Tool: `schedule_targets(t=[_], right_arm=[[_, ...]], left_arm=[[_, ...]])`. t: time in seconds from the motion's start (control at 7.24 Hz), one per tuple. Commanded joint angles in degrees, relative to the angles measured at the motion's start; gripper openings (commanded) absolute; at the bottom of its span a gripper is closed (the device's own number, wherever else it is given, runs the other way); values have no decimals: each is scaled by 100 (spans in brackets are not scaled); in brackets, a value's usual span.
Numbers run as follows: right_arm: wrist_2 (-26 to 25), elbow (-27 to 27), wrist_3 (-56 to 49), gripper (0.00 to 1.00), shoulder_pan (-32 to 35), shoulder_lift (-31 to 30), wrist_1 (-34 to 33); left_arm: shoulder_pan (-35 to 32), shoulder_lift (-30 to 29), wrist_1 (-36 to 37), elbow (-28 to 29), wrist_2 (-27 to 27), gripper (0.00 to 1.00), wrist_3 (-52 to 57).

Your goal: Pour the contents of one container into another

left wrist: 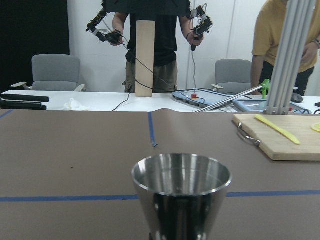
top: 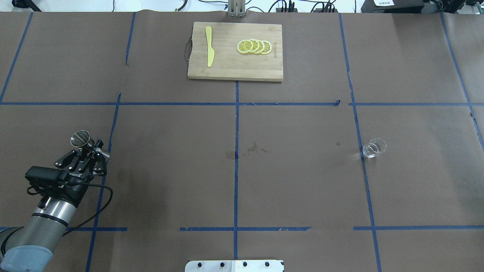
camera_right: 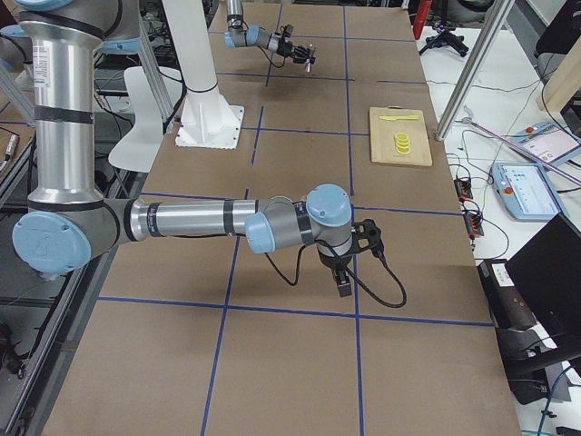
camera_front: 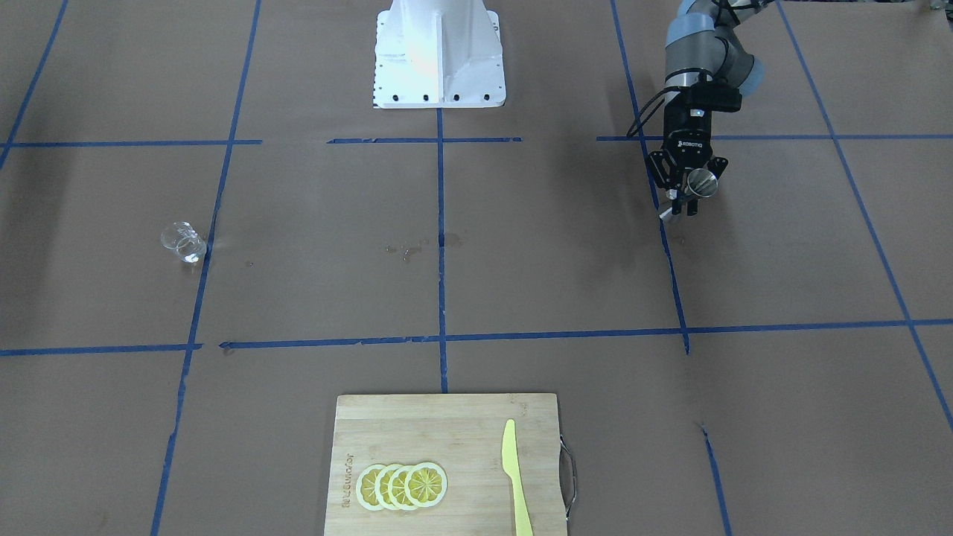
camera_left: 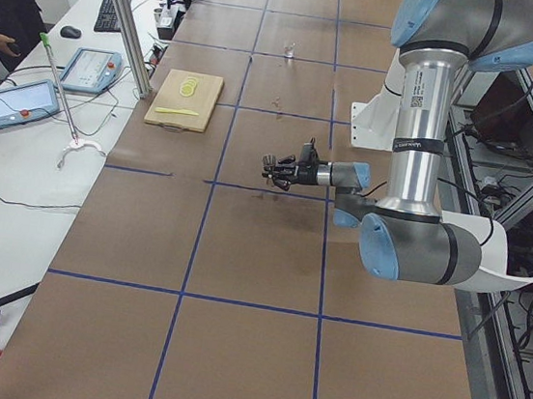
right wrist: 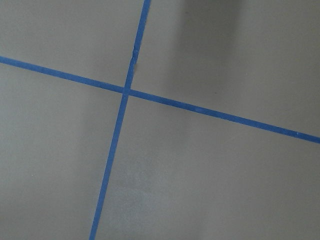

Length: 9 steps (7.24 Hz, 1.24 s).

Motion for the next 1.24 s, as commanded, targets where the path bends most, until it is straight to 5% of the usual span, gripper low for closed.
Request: schedule_targets(t=[0.0,0.28,0.69,1.11], right_arm=[[0,-27,0,100,0,-7,-7],[131,-19,0,100,0,-33,-7],[123,-28,0,100,0,2,-7],[114,-36,-9,100,0,46,-7]], left_arm=[[22,-666,-1042,115,-622,0,2042],[-248,-1361,-1078,10,-1509,0,2714],[-1406,-2172,-747,-26,-4186,0,4017],[-2524,-3547,718,341,-6755,0,4799]])
